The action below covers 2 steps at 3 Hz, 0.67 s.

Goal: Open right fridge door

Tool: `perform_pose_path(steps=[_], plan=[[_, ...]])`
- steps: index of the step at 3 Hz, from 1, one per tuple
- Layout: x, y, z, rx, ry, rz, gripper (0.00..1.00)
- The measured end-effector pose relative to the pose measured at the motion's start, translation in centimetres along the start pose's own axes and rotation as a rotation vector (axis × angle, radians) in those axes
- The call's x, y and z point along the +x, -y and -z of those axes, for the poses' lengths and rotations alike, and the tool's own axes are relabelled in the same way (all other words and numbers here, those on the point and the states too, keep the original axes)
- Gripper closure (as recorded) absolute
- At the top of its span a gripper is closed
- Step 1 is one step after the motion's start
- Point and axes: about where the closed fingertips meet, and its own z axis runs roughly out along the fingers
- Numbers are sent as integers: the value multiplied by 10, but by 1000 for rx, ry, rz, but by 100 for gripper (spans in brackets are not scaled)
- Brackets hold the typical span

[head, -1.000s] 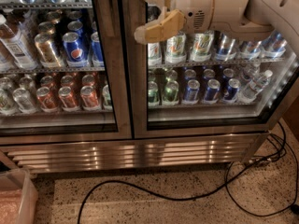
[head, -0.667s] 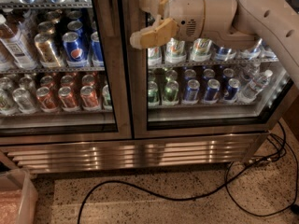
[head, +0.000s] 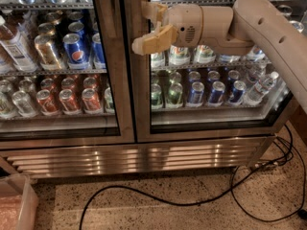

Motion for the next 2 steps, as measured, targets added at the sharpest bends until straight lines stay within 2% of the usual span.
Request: perform_pose_path(steps=[2], plan=[[-1,2,2,-9,-3,-9,0]])
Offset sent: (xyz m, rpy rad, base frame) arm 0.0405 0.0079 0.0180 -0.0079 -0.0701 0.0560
